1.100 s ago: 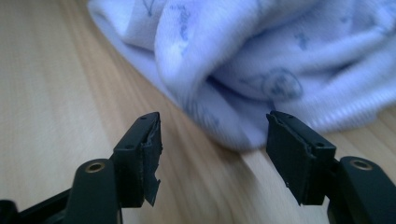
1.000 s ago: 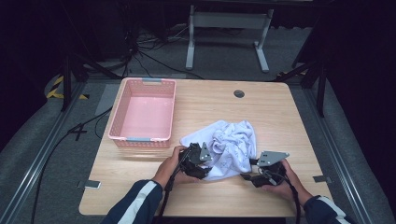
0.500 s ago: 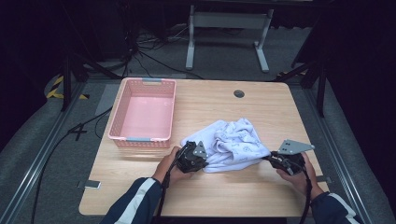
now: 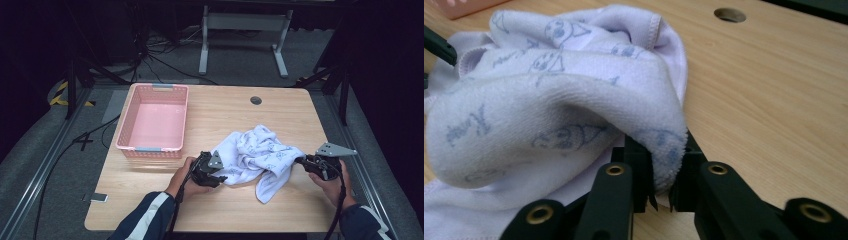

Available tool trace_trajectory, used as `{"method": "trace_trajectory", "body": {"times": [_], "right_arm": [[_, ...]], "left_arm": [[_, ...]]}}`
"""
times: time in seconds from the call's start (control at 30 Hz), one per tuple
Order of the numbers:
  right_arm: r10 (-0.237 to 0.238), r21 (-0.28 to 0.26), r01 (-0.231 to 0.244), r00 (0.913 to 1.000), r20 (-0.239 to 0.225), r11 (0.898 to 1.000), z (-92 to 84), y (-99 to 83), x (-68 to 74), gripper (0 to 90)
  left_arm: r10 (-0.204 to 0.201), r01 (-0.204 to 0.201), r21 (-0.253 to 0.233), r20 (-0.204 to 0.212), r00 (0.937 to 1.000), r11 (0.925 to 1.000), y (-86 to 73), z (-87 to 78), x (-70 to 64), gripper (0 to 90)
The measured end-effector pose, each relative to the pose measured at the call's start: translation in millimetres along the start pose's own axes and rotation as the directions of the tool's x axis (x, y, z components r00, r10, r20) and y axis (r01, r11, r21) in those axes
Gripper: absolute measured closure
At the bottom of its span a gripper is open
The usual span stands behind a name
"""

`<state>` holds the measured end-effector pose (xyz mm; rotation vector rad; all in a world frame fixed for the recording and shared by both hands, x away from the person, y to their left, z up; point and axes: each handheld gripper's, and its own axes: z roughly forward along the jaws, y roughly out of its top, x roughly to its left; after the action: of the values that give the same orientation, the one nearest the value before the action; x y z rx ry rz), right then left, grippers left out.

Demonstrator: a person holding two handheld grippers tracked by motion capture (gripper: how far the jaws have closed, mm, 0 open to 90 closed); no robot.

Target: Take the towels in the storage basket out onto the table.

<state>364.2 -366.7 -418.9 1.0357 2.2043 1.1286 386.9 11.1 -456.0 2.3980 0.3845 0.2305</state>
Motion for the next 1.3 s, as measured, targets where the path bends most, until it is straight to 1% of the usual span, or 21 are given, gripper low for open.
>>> {"method": "trace_trajectory", "body": {"times": [0.03,0.1,0.13,0.17,0.2,0.27,0.33,0.43,0.5,0.6,0.63,0.8,0.87,0.93,0.97,1.07,1.1,1.17,1.2,1.23,1.3], "right_arm": [[0.0,0.017,0.0,0.9999,-0.011,1.0,3.4,-1.4,1.2,75.5],[-0.006,0.022,0.006,0.9999,-0.011,1.0,4.5,-1.7,1.4,74.8],[-0.008,0.031,0.008,0.9999,-0.011,0.999,6.3,-2.8,1.8,76.3],[-0.008,0.031,0.008,0.9999,-0.011,0.999,6.3,-2.8,1.8,76.3],[-0.011,0.037,0.011,0.9999,-0.009,0.999,6.7,-3.2,1.9,78.8],[-0.012,0.045,0.011,0.9998,0.016,0.999,6.1,-3.4,1.1,82.7],[-0.009,0.058,0.006,0.9988,0.048,0.998,4.8,-4.1,-2.2,83.5],[0.016,0.074,-0.023,0.9955,0.094,0.997,2.0,-7.1,-10.8,83.6],[0.037,0.089,-0.048,0.9911,0.128,0.995,1.6,-9.2,-19.7,83.5],[0.089,0.094,-0.104,0.9839,0.155,0.99,1.6,-12.2,-36.1,83.4],[0.084,0.099,-0.102,0.9817,0.171,0.99,1.4,-12.7,-39.1,83.5],[0.101,0.112,-0.133,0.9631,0.249,0.985,-0.2,-14.0,-57.1,83.9],[0.113,0.114,-0.152,0.9505,0.289,0.982,-0.7,-15.2,-71.1,83.9],[0.116,0.12,-0.161,0.9404,0.32,0.98,-0.5,-17.1,-83.6,83.8],[0.116,0.12,-0.161,0.9404,0.32,0.98,-0.5,-17.1,-83.6,83.8],[0.132,0.137,-0.182,0.9398,0.315,0.974,1.1,-18.7,-95.0,82.8],[0.147,0.141,-0.198,0.9407,0.305,0.97,1.6,-19.1,-99.2,75.8],[0.157,0.142,-0.208,0.9394,0.305,0.968,1.1,-18.7,-100.3,71.0],[0.169,0.129,-0.218,0.9342,0.314,0.967,-1.8,-17.0,-99.7,58.4],[0.169,0.129,-0.218,0.9342,0.314,0.967,-1.8,-17.0,-99.7,58.4],[0.146,0.138,-0.188,0.9518,0.27,0.972,-6.4,-13.5,-94.8,50.7]], "left_arm": [[-0.016,0.016,0.025,-0.017,0.9997,0.9996,2.8,6.9,-0.3,45.6],[-0.038,0.038,0.005,0.0,0.9993,0.9993,2.3,8.9,1.8,45.4],[-0.018,0.019,-0.015,0.02,0.9996,0.9997,0.3,8.4,4.8,61.2],[-0.018,0.019,-0.015,0.02,0.9996,0.9997,0.3,8.4,4.8,70.5],[-0.019,0.019,-0.01,0.019,0.9996,0.9998,-0.5,7.3,5.4,70.5],[-0.02,0.02,0.013,0.017,0.9997,0.9997,-2.7,3.0,6.2,84.9],[-0.008,0.008,0.057,-0.009,0.9999,0.9983,-6.7,-5.3,2.1,87.8],[0.006,-0.004,0.108,-0.024,0.9997,0.9942,-18.2,-20.7,-7.3,88.1],[-0.04,0.042,0.109,-0.023,0.9989,0.9931,-33.2,-33.6,-16.0,88.2],[-0.072,0.073,0.102,-0.013,0.9973,0.9921,-47.7,-45.8,-22.1,88.1],[-0.084,0.085,0.103,-0.018,0.9963,0.991,-51.9,-49.5,-24.5,88.1],[-0.099,0.102,0.148,-0.024,0.9947,0.9836,-65.6,-66.2,-31.9,88.0],[-0.122,0.128,0.159,-0.044,0.9915,0.979,-74.4,-74.7,-30.9,87.9],[-0.199,0.204,0.143,-0.054,0.9786,0.9684,-90.2,-86.1,-26.4,87.7],[-0.199,0.204,0.143,-0.054,0.9786,0.9684,-90.2,-86.1,-26.4,87.6],[-0.25,0.254,0.162,-0.05,0.9671,0.9535,-103.1,-99.2,-23.4,87.4],[-0.257,0.261,0.152,-0.047,0.9653,0.9533,-106.7,-102.9,-27.1,85.1],[-0.26,0.263,0.126,-0.043,0.9647,0.9565,-107.4,-103.2,-28.5,76.8],[-0.256,0.258,0.077,-0.032,0.9662,0.9632,-104.8,-105.4,-32.5,71.4],[-0.256,0.258,0.077,-0.032,0.9662,0.9632,-104.8,-105.4,-32.5,65.6],[-0.238,0.239,0.024,-0.042,0.9703,0.9706,-95.0,-107.8,-30.2,61.9]]}}
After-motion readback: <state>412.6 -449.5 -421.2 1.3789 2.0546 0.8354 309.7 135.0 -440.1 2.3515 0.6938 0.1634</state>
